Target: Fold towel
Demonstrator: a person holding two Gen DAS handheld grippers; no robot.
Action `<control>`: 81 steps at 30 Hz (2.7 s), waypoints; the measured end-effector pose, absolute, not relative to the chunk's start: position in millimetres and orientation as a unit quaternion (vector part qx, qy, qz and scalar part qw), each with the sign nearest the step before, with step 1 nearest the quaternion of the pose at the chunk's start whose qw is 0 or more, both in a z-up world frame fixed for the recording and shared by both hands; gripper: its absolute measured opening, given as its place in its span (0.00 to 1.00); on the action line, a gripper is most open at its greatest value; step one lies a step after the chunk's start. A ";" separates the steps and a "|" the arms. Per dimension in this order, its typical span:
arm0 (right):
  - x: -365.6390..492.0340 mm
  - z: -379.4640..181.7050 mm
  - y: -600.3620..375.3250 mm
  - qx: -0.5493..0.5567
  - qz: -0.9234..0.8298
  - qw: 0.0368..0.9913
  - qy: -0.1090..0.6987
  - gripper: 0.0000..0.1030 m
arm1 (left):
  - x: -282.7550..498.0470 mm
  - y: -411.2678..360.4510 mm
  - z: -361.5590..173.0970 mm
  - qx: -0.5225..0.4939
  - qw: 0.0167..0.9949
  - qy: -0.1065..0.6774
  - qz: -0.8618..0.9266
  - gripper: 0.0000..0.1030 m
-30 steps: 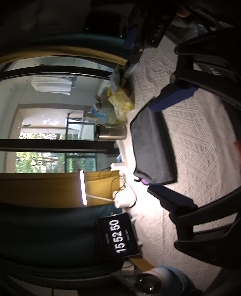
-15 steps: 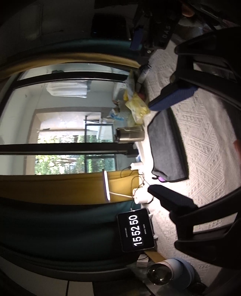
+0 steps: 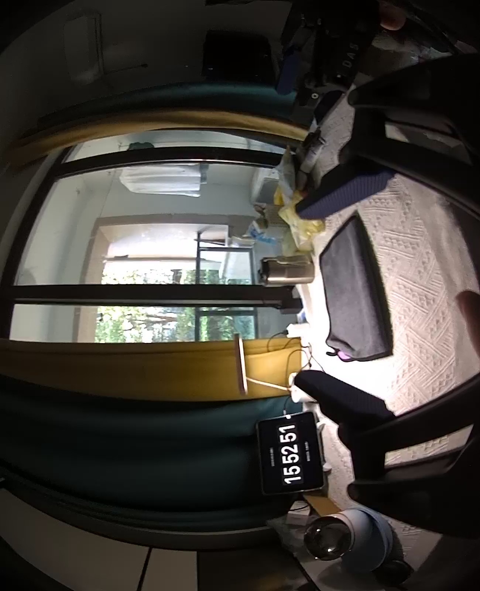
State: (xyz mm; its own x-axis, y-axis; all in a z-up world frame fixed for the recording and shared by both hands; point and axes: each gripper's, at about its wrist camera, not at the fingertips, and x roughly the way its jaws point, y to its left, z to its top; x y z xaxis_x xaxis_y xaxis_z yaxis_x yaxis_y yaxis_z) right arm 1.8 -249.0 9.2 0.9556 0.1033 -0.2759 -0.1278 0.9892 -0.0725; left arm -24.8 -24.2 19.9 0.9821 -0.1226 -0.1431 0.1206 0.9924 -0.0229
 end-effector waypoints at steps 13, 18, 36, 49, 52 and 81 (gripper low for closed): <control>-12.7 17.9 -249.0 -0.046 0.060 0.990 0.119 0.56 | -33.1 -19.9 27.2 -0.007 0.997 0.058 -0.059 0.82; -12.1 17.6 -248.3 -0.047 0.061 0.990 0.122 0.56 | -32.3 -20.0 27.2 -0.007 0.997 0.060 -0.056 0.82; -9.5 15.9 -246.1 -0.048 0.064 0.989 0.127 0.56 | -32.8 -21.9 26.9 -0.005 0.996 0.067 -0.056 0.82; -6.9 13.8 -245.7 -0.048 0.066 0.988 0.131 0.56 | -31.7 -23.1 26.4 -0.004 0.996 0.068 -0.057 0.82; -6.9 13.9 -245.8 -0.048 0.066 0.988 0.131 0.56 | -32.1 -23.3 26.4 -0.004 0.996 0.068 -0.057 0.82; -0.9 7.7 -237.4 -0.052 0.073 0.986 0.138 0.56 | -32.0 -16.0 22.9 -0.008 0.996 0.072 -0.057 0.82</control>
State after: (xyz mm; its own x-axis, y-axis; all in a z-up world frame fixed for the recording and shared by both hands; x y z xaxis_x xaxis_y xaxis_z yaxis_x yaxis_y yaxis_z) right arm -0.9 -237.4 7.7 0.9514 0.1288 -0.2797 -0.1576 0.9840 -0.0829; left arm -32.0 -16.0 22.9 0.9834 -0.1139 -0.1415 0.1116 0.9935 -0.0242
